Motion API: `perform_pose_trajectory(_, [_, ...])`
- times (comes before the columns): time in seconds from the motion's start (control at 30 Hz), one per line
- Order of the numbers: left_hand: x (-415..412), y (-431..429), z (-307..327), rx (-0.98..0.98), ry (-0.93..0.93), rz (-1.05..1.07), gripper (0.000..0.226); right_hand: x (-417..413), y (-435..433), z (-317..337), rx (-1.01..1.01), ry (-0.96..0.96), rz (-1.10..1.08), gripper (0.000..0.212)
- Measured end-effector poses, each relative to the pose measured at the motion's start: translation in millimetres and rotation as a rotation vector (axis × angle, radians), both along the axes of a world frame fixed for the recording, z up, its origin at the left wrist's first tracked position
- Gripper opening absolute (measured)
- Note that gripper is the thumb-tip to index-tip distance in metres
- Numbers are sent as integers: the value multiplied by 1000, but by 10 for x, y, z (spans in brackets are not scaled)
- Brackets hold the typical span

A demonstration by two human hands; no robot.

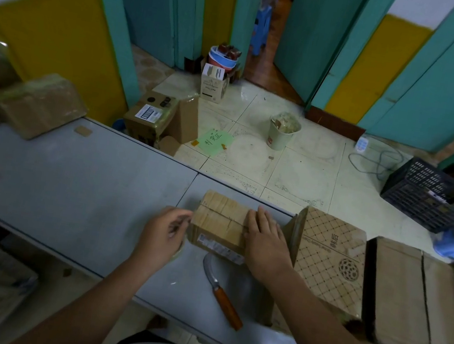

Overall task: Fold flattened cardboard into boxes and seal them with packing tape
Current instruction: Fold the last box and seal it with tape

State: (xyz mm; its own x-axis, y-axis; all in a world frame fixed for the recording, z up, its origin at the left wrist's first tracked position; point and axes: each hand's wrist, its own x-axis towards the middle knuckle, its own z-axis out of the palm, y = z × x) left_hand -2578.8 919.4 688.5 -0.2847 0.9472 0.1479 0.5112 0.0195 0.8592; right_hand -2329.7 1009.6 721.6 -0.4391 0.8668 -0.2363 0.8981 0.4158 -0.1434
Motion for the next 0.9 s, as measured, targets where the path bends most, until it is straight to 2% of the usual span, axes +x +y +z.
perform_pose_trajectory(0.17, [-120, 75, -27, -85, -353, 256, 26, -1, -1, -1, 2, 16, 1, 63])
perform_pose_trajectory(0.23, [-168, 117, -5, -165, -411, 226, 26, -5, 0, 21, 4, 49, -5, 64])
perform_pose_trajectory(0.3, [-169, 145, 13, -255, -433, 100, 37, -11, 5, 69, 20, 106, -18, 66])
perform_pose_trajectory(0.33, [-145, 163, 29, -289, -449, 32, 36, -17, 4, 101, 21, 127, -23, 68])
perform_pose_trajectory(0.4, [-90, 203, 39, -312, -450, -40, 25, -51, -2, 170, -3, 126, -22, 85])
perform_pose_trajectory(0.47, [-39, 236, 40, -316, -467, 3, 21, -85, -10, 215, -34, 60, -20, 118])
perform_pose_trajectory(0.53, [-24, 245, 40, -307, -502, 76, 21, -90, -9, 213, -17, -8, -21, 134])
perform_pose_trajectory(0.63, [-64, 222, 26, -274, -532, 110, 21, -49, -1, 173, 28, -20, -40, 125])
perform_pose_trajectory(0.77, [-86, 190, 47, -269, -664, 86, 10, 24, 35, 171, -1, 65, -60, 112])
perform_pose_trajectory(0.9, [-118, 192, 82, -214, -627, 64, 6, 52, 59, 198, -32, 113, -69, 110])
